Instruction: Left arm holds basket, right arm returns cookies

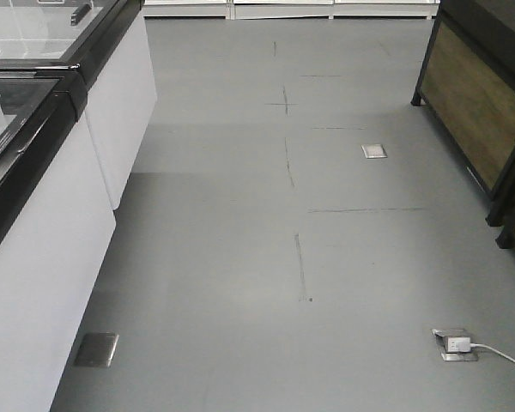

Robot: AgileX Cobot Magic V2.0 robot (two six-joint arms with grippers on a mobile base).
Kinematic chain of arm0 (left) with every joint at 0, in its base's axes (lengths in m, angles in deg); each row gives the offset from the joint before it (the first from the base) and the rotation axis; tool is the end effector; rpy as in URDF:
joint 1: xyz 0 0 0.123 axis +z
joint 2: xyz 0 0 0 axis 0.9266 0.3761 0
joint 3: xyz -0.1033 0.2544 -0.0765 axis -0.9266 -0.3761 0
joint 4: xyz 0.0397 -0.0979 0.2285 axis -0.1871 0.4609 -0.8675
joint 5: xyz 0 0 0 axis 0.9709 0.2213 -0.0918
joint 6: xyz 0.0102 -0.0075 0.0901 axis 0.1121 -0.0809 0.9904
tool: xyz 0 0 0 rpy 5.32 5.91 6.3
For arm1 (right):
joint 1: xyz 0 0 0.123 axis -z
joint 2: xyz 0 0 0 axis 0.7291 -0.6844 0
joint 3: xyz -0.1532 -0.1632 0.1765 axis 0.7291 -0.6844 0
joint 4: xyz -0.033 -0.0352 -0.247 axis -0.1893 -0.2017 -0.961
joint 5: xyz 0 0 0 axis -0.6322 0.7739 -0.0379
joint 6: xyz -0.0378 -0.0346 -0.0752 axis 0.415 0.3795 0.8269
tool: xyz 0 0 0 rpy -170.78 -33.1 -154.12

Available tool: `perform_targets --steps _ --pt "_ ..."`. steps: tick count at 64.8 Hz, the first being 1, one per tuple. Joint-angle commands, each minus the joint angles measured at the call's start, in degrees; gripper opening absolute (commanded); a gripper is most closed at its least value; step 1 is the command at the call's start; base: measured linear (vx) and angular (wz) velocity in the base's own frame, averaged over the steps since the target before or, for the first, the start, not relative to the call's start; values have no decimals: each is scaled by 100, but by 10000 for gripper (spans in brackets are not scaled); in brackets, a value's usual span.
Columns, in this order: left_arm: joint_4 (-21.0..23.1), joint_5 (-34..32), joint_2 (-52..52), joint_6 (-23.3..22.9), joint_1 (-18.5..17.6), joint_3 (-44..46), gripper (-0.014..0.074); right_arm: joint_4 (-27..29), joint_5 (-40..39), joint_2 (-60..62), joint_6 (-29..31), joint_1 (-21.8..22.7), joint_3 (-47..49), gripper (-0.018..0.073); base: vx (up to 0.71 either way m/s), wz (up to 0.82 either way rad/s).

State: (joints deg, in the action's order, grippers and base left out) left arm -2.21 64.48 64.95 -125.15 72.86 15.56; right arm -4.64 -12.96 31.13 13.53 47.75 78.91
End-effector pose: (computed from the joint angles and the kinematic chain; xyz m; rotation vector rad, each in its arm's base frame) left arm 0.1353 0.0028 0.3626 -0.9012 1.9404 -0.5500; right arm 0.0567 -0.0005 0.1955 0.0039 1.5934 -0.0135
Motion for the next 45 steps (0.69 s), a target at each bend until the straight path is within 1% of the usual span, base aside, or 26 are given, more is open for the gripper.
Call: perform_targets --steps 1,7,15,23,26,39,45 --pt "-304 -8 12 -272 347 491 444 -18 -442 57 -15 -1 3 -8 0 0" --pt "-365 7 18 -453 577 665 444 -18 -442 57 -15 -1 3 -8 0 0" --pt "-338 -87 39 -459 881 793 444 -18 -442 57 -15 -1 3 -8 0 0" --pt "-339 0 235 -459 1257 1007 444 -18 -442 57 -15 -1 3 -8 0 0" --pt "-263 54 334 -459 1403 1078 444 -18 -442 57 -15 -1 3 -8 0 0" --pt "307 145 793 -392 2033 1419 444 -18 -442 57 -15 -1 3 -8 0 0" --pt "415 184 961 -386 2337 1643 444 -18 -442 57 -15 -1 3 -8 0 0"
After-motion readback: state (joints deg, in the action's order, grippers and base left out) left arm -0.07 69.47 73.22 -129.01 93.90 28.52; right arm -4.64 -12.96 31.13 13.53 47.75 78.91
